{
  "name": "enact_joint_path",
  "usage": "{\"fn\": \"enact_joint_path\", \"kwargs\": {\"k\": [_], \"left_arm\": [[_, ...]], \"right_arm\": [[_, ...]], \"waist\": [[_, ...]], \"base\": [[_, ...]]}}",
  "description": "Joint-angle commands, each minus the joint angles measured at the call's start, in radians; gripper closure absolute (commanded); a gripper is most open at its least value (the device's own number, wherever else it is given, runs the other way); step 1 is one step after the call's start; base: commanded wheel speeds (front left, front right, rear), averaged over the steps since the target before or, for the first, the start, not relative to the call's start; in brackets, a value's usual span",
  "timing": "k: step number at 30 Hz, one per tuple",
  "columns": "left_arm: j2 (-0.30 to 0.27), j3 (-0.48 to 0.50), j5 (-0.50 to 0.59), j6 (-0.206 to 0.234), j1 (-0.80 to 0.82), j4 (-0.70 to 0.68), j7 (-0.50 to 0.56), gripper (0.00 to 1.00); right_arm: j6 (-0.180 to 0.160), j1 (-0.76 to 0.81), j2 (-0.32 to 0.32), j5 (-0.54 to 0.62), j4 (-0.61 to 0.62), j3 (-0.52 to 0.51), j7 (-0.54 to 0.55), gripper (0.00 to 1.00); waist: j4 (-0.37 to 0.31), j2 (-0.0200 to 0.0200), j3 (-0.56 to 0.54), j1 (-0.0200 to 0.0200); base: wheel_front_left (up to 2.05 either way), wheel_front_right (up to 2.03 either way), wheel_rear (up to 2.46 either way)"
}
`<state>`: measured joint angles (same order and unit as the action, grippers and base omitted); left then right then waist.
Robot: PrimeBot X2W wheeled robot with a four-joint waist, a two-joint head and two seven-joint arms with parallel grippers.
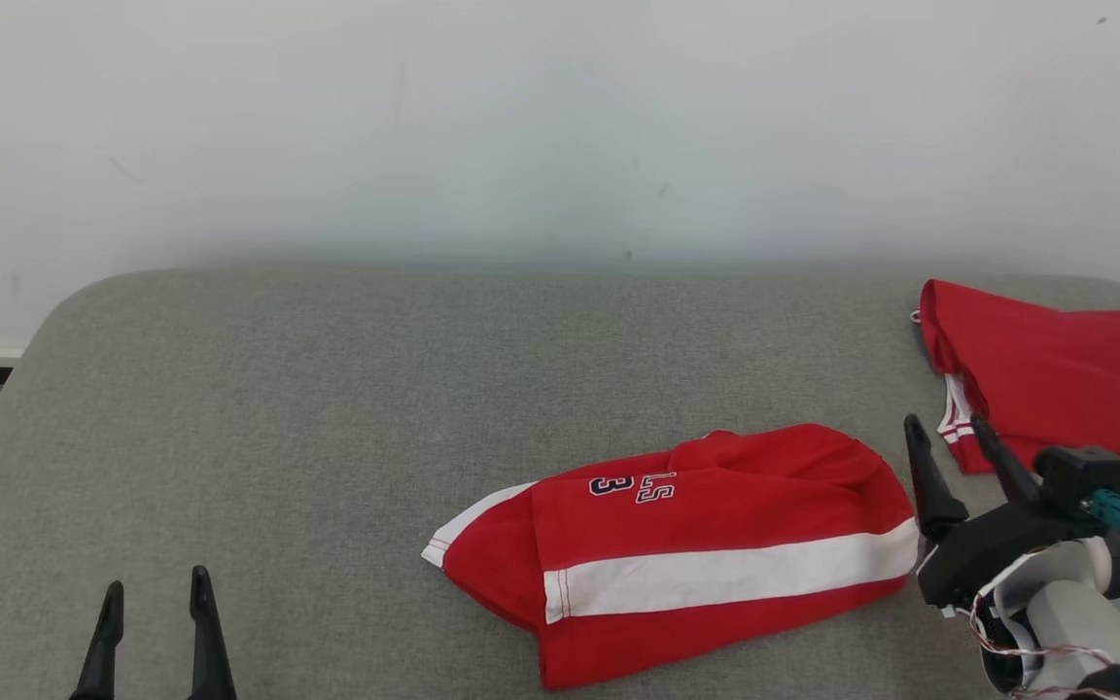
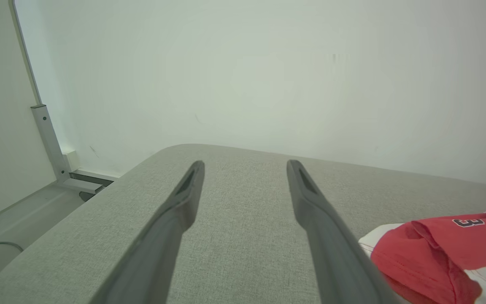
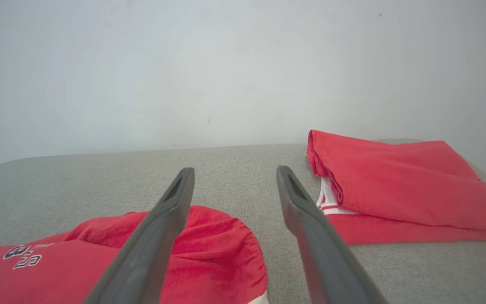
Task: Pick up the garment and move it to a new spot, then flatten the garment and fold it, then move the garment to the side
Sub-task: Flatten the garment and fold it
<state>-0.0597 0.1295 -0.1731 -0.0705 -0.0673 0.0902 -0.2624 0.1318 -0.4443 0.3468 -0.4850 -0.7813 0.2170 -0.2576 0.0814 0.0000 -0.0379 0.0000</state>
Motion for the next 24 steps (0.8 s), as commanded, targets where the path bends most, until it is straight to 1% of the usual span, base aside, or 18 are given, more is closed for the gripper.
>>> {"fn": "enact_joint_path", "kwargs": {"k": [1, 2, 3, 5, 9, 12, 13, 18, 24], "left_arm": [[-0.001, -0.001, 0.010, -0.003, -0.003, 0.003, -0.003, 0.00], [-0.007, -0.003, 0.020, -0.005, -0.005, 0.004, -0.003, 0.00], [-0.007, -0.003, 0.020, -0.005, -0.005, 0.004, -0.003, 0.00], [-0.013, -0.008, 0.035, -0.002, -0.007, 0.003, -0.003, 0.00], [-0.013, -0.014, 0.046, 0.002, -0.007, 0.009, -0.003, 0.00], [-0.020, -0.021, 0.055, 0.004, -0.009, 0.017, -0.003, 0.00], [-0.021, -0.026, 0.062, 0.005, -0.007, 0.021, -0.003, 0.00], [-0.023, -0.040, 0.074, 0.011, -0.011, 0.015, -0.003, 0.00], [-0.033, -0.064, 0.085, 0.002, 0.008, 0.034, -0.003, 0.00]], "right_arm": [[-0.003, 0.041, -0.010, 0.037, 0.048, -0.034, -0.006, 0.00], [-0.003, 0.055, -0.017, 0.060, 0.091, -0.065, -0.007, 0.00], [-0.003, 0.055, -0.017, 0.060, 0.091, -0.065, -0.007, 0.00], [-0.003, 0.101, -0.041, 0.112, 0.180, -0.117, -0.007, 0.00], [-0.003, 0.211, -0.100, 0.192, 0.336, -0.203, -0.007, 0.00], [-0.003, 0.289, -0.148, 0.233, 0.422, -0.242, -0.008, 0.00], [-0.003, 0.335, -0.182, 0.253, 0.469, -0.261, -0.005, 0.00], [-0.003, 0.410, -0.239, 0.286, 0.563, -0.260, 0.027, 0.00], [-0.003, 0.454, -0.270, 0.289, 0.609, -0.231, 0.044, 0.00]], "waist": [[-0.006, 0.0000, -0.006, 0.0000], [-0.009, 0.0000, -0.007, 0.0000], [-0.009, 0.0000, -0.007, 0.0000], [-0.013, 0.0000, -0.007, 0.0000], [-0.019, 0.0000, -0.008, 0.0000], [-0.024, 0.0000, -0.010, 0.0000], [-0.029, 0.0000, -0.011, 0.0000], [-0.054, 0.0000, -0.008, 0.0000], [-0.076, 0.0000, -0.007, 0.0000]], "base": [[0.00, 0.00, 0.00], [0.00, 0.00, 0.00], [0.00, 0.00, 0.00], [0.00, 0.00, 0.00], [0.00, 0.00, 0.00], [0.00, 0.00, 0.00], [0.00, 0.00, 0.00], [0.00, 0.00, 0.00], [0.00, 0.00, 0.00]]}}
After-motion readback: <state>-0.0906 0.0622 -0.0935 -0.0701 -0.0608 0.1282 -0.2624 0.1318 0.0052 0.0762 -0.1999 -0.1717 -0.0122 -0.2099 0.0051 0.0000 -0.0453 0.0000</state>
